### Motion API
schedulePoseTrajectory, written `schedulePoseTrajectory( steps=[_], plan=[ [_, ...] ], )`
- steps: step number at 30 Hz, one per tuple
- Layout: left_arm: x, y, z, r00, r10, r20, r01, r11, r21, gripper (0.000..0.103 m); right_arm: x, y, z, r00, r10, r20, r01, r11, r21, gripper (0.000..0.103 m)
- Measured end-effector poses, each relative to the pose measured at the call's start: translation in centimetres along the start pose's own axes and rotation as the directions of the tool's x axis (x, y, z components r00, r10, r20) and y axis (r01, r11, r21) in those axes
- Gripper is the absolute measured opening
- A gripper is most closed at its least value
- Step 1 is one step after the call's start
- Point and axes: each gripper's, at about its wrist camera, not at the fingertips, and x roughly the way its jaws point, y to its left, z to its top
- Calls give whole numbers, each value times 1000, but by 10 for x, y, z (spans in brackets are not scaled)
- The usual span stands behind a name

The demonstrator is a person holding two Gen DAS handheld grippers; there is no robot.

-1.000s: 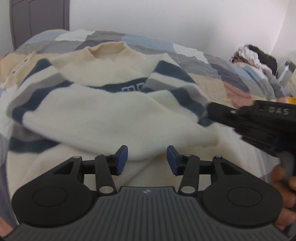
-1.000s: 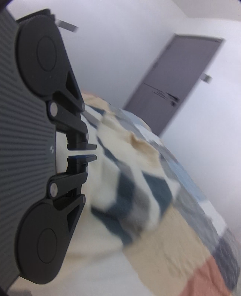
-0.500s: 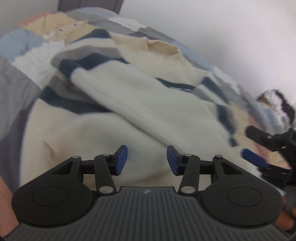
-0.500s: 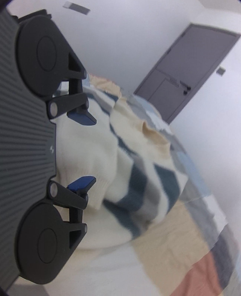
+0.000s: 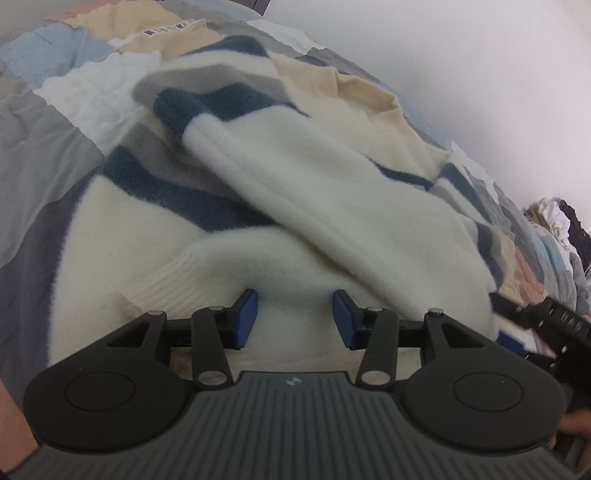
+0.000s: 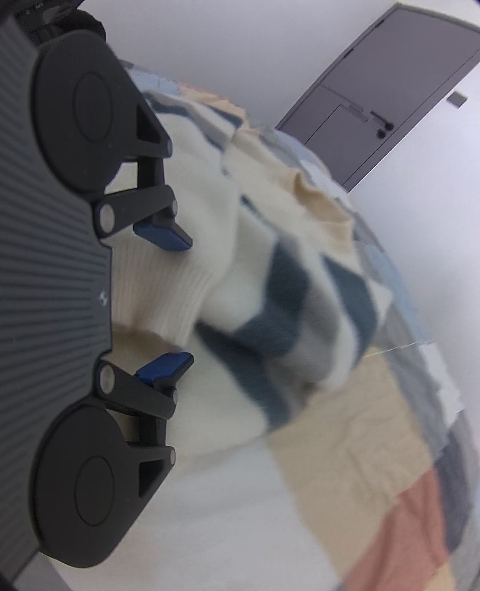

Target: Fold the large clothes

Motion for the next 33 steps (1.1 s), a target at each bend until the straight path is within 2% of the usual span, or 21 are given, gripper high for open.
schedulePoseTrajectory(
  steps=[5, 10, 12, 14, 19, 21, 24, 26, 29, 31, 33],
  plan=[
    [0, 5, 2, 1000, -27, -1, 27, 999, -31, 52, 4, 8, -3, 1000, -16, 1, 16, 1000, -18, 61],
    [-1, 5, 0, 999, -40, 9, 40, 999, -30, 52, 6, 16, -5, 1000, -8, -11, 7, 999, -43, 38],
    [-2, 7, -1, 999, -46, 10, 46, 998, -36, 52, 5, 21, -5, 1000, 4, -10, -4, 998, -58, 24],
    [-3, 9, -1, 999, -53, 8, 54, 997, -46, 52, 3, 31, -5, 1000, -6, 6, 6, 995, -96, 18],
    [-9, 14, -1, 997, -76, 23, 78, 991, -108, 52, -27, 59, 0, 989, 5, 149, 31, 970, -239, 14],
    [-19, 15, -1, 996, -51, 69, 59, 991, -120, 52, -41, 65, 7, 977, 29, 211, 33, 958, -286, 14],
    [-32, 11, -1, 987, 15, 161, -4, 997, -71, 53, -45, 62, 14, 964, -41, 264, 126, 941, -314, 14],
    [-34, 16, 0, 986, 38, 164, -24, 996, -86, 53, -32, 50, 17, 969, -92, 229, 155, 949, -275, 14],
    [-39, 26, 1, 983, 60, 173, -35, 989, -144, 53, -1, 28, 14, 978, -161, 133, 189, 954, -232, 15],
    [-46, 29, 1, 977, 90, 194, -60, 986, -153, 53, 12, 14, 10, 982, -174, 72, 184, 968, -173, 15],
    [-56, 34, 2, 968, 133, 212, -101, 983, -155, 53, 8, 9, 10, 985, -161, 56, 167, 979, -119, 17]
  ],
)
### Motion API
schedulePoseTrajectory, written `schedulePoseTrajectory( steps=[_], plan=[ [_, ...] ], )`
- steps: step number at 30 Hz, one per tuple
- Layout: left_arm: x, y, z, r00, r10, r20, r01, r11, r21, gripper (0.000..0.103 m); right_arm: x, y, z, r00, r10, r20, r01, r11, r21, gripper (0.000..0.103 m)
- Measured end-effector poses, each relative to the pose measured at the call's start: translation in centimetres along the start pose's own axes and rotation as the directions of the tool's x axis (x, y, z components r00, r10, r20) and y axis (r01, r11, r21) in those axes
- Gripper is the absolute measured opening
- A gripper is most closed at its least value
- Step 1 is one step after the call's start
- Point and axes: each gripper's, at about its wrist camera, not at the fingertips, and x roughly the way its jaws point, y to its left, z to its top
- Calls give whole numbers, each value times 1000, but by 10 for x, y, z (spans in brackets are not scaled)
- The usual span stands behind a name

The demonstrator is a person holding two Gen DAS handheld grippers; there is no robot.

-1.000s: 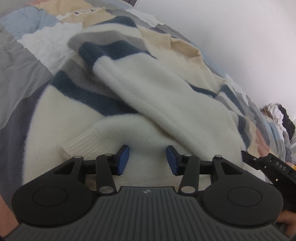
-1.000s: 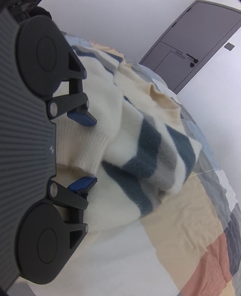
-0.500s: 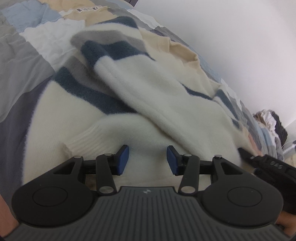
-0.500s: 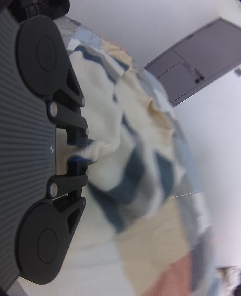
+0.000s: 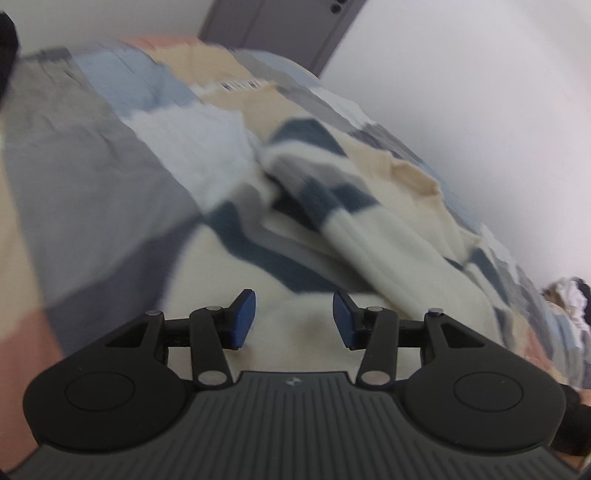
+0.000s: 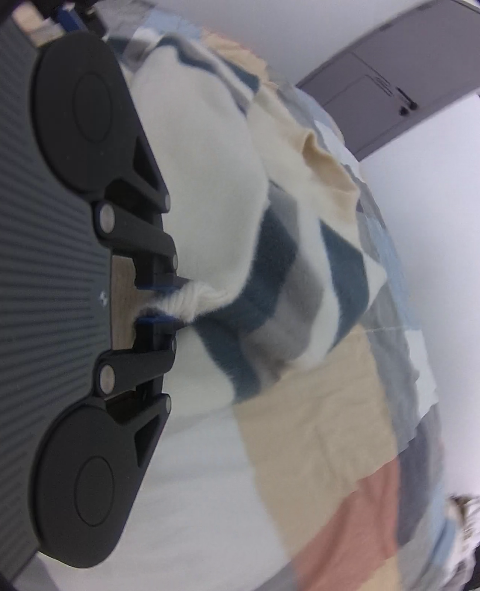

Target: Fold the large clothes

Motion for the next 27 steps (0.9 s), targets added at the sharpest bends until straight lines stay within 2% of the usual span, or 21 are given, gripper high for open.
schedulePoseTrajectory(
  steps=[5, 7, 8, 9, 10, 11, 12, 14, 16, 18, 20, 22, 27],
  plan=[
    [-28, 27, 10, 1000, 15, 26, -13, 998, -69, 54, -46, -5, -2, 999, 45, 16, -46, 997, 57, 24],
    [-35, 36, 16, 1000, 26, -4, -27, 995, -95, 55, -65, -11, -4, 999, 23, 25, -25, 997, 77, 25],
    [-38, 41, 19, 999, 24, -22, -27, 993, -112, 56, -71, -15, -5, 1000, 11, 25, -14, 995, 98, 31],
    [-41, 45, 21, 999, 7, -31, -10, 992, -126, 61, -78, -22, -8, 1000, 0, 19, -2, 993, 122, 49],
    [-45, 49, 23, 999, 0, -39, -5, 990, -139, 64, -83, -31, -10, 1000, -14, 9, 12, 990, 142, 61],
    [-49, 51, 22, 999, 6, -40, -12, 988, -153, 65, -87, -38, -15, 1000, -29, -1, 29, 986, 167, 81],
    [-52, 55, 21, 999, 11, -41, -18, 987, -160, 67, -90, -47, -19, 999, -43, -12, 45, 980, 195, 85],
    [-56, 60, 16, 998, 20, -65, -31, 985, -168, 69, -94, -65, -29, 996, -81, -31, 87, 958, 274, 83],
    [-54, 67, 10, 994, 16, -106, -37, 980, -197, 71, -95, -80, -37, 993, -106, -56, 120, 917, 380, 84],
    [-52, 72, 5, 990, 33, -136, -62, 976, -210, 71, -91, -84, -40, 991, -112, -70, 131, 906, 403, 83],
    [-49, 75, 2, 986, 47, -158, -82, 972, -219, 72, -83, -84, -44, 990, -76, -116, 119, 900, 419, 83],
    [-48, 79, 0, 985, 50, -167, -89, 968, -236, 77, -76, -87, -53, 988, -13, -152, 85, 874, 479, 85],
    [-43, 83, -2, 979, 51, -195, -103, 959, -264, 82, -81, -85, -57, 990, 83, -116, -12, 861, 509, 84]
  ],
)
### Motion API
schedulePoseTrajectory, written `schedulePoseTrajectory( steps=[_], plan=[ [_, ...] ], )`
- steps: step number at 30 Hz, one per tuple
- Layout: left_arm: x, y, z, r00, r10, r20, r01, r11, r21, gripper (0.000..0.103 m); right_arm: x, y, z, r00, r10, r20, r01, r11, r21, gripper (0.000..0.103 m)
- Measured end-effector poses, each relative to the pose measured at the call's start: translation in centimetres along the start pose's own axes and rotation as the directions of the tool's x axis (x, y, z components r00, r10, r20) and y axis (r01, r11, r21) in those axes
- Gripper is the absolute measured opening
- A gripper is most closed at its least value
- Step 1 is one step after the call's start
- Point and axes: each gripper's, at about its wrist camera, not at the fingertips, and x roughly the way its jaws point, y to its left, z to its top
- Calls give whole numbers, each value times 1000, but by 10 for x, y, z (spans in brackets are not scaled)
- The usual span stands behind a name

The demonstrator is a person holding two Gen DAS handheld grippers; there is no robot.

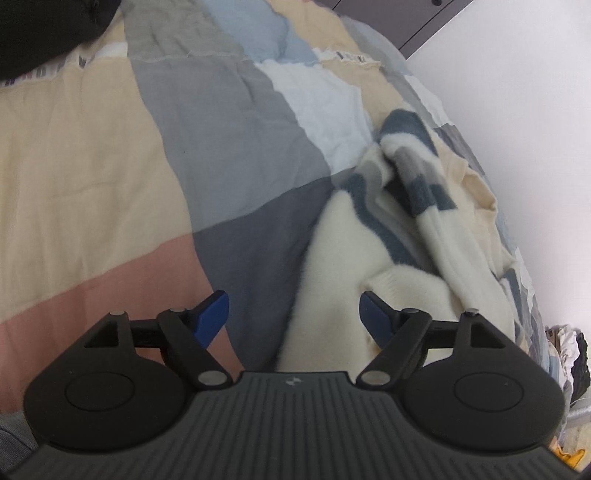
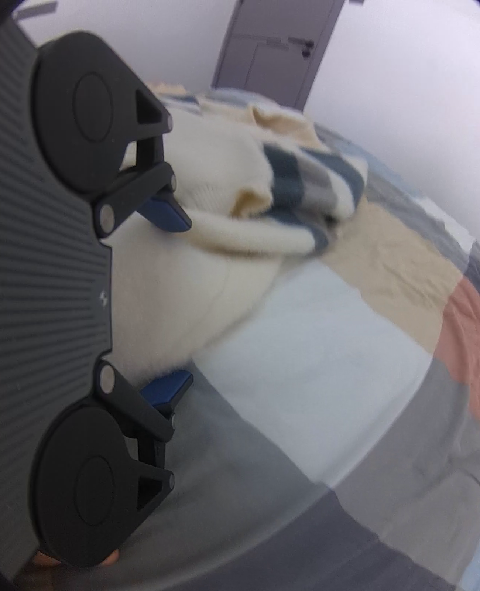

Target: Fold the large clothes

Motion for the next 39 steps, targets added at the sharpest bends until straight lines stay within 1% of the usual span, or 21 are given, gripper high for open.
schedulePoseTrajectory(
  steps=[3, 5, 9, 11, 15, 16, 17, 18, 20, 21, 24, 25, 26, 27, 28, 29, 31, 32, 33, 37, 39],
  plan=[
    [6, 3, -1, 999, 3, -35, -4, 1000, -17, 82, 2, 7, -6, 991, 116, -74, -117, 993, -13, 84],
    [9, 6, -1, 998, -3, -60, 1, 999, -35, 82, 4, 14, -12, 982, 159, -101, -163, 986, -36, 84],
    [16, 11, -2, 995, -15, -103, 9, 998, -56, 83, 4, 18, -16, 982, 164, -91, -168, 985, -43, 84],
    [20, 5, -4, 992, -11, -122, 8, 1000, -24, 86, 3, 18, -17, 980, 178, -92, -183, 982, -51, 82],
    [21, -7, -13, 984, -21, -175, 31, 998, 55, 86, 0, 22, -19, 967, 232, -102, -240, 968, -74, 82],
    [22, -10, -17, 981, -23, -192, 36, 997, 66, 86, 1, 24, -20, 970, 218, -104, -228, 970, -89, 81],
    [24, -12, -20, 977, -25, -214, 44, 996, 82, 86, 4, 25, -22, 980, 169, -105, -181, 977, -115, 79],
    [25, -15, -22, 971, -35, -238, 60, 993, 99, 86, 7, 26, -23, 988, 113, -103, -126, 982, -139, 71],
    [28, -19, -26, 954, -64, -294, 98, 990, 104, 86, 13, 26, -24, 994, 42, -105, -60, 984, -167, 66],
    [28, -21, -29, 948, -73, -309, 109, 989, 101, 86, 15, 27, -25, 994, 29, -103, -47, 983, -178, 64],
    [28, -29, -43, 944, -71, -322, 109, 989, 100, 86, 17, 28, -27, 994, 14, -105, -36, 977, -211, 63],
    [30, -30, -47, 937, -82, -340, 118, 989, 87, 85, 20, 29, -27, 994, 18, -104, -40, 975, -220, 63],
    [32, -33, -51, 933, -91, -349, 128, 988, 86, 82, 22, 29, -27, 994, 33, -102, -55, 974, -218, 63],
    [33, -37, -53, 939, -80, -334, 122, 987, 105, 74, 25, 29, -27, 993, 46, -109, -69, 974, -214, 63],
    [33, -41, -56, 948, -57, -314, 103, 986, 132, 59, 27, 29, -27, 992, 59, -111, -82, 974, -212, 63],
    [33, -43, -56, 956, -41, -292, 86, 986, 144, 51, 27, 29, -26, 992, 73, -104, -93, 974, -205, 64],
    [32, -39, -54, 958, -68, -279, 101, 989, 104, 25, 22, 27, -24, 990, 105, -96, -121, 976, -181, 48],
    [30, -37, -52, 957, -96, -275, 121, 990, 76, 21, 19, 26, -23, 990, 111, -89, -125, 977, -171, 25],
    [27, -35, -50, 956, -121, -266, 140, 989, 55, 18, 16, 25, -22, 989, 116, -89, -129, 978, -162, 20],
    [-4, -25, -37, 950, -246, -193, 249, 969, -13, 16, -2, 18, -14, 963, 250, -96, -257, 964, -63, 17],
    [-22, -24, -29, 939, -309, -153, 309, 951, -28, 15, -15, 20, -10, 939, 332, -86, -336, 941, -46, 16]
  ],
)
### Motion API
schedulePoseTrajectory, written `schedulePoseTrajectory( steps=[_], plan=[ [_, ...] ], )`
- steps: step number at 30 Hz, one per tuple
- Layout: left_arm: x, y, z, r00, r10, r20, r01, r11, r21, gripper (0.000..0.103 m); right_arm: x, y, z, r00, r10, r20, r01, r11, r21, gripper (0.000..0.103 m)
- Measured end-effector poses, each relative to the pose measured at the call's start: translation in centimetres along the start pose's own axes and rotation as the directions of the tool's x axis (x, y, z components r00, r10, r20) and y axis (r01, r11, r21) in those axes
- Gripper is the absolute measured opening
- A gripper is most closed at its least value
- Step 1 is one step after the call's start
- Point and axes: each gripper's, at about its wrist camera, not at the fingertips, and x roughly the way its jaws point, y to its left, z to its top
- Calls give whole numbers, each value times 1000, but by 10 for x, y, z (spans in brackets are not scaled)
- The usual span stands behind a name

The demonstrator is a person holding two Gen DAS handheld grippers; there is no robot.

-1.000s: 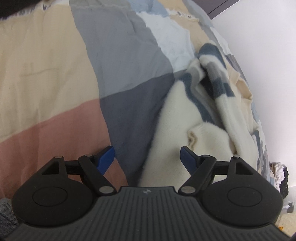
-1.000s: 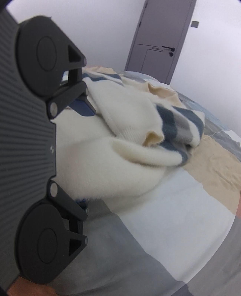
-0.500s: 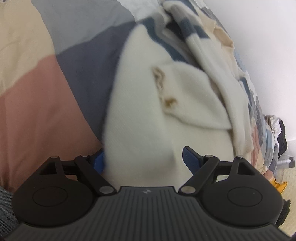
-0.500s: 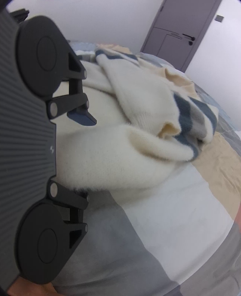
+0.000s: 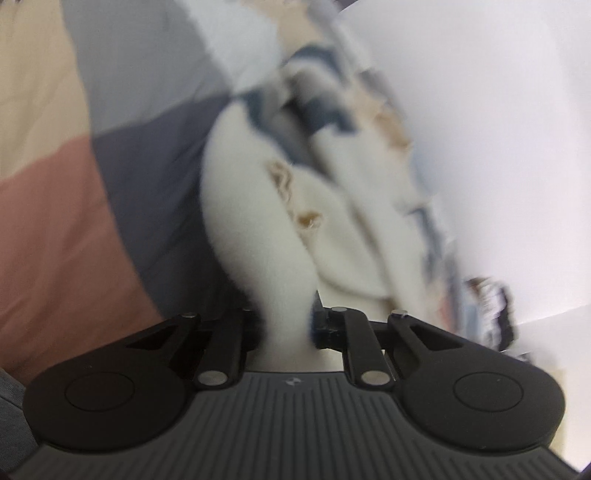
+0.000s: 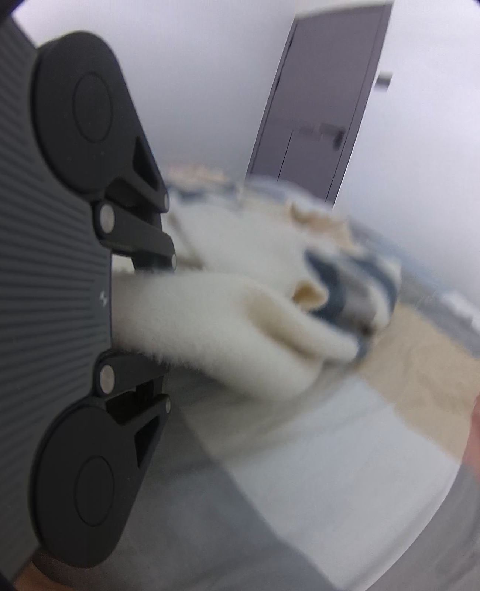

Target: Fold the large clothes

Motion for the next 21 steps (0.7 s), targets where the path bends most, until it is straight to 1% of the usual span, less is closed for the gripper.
schedulePoseTrajectory(
  steps=[2, 4, 6, 8, 10, 14, 17, 21],
  plan=[
    [-17, -6, 4, 997, -62, 40, 62, 998, -1, 15, -12, 8, 4, 996, 90, 8, -90, 996, 5, 15],
    [-34, -11, 10, 991, -111, 70, 112, 994, -8, 15, -25, 17, 6, 984, 174, 26, -174, 985, -3, 14],
    [-49, -15, 16, 983, -160, 93, 164, 986, -31, 15, -39, 29, 7, 965, 257, 50, -254, 966, -45, 14],
    [-58, -24, 19, 973, -198, 119, 202, 979, -30, 15, -54, 44, 6, 946, 318, 59, -313, 946, -81, 12],
    [-74, -28, 22, 961, -236, 145, 243, 969, -32, 15, -72, 57, 8, 923, 379, 68, -372, 923, -104, 12],
    [-105, -35, 19, 930, -320, 180, 329, 944, -23, 15, -100, 77, 10, 884, 462, 73, -450, 882, -139, 12],
    [-129, -38, 11, 913, -355, 199, 360, 933, 13, 15, -117, 87, 7, 866, 496, 69, -478, 859, -182, 12],
    [-153, -38, -6, 896, -401, 193, 404, 915, 27, 15, -138, 87, -1, 843, 533, 79, -514, 839, -179, 12]
  ],
)
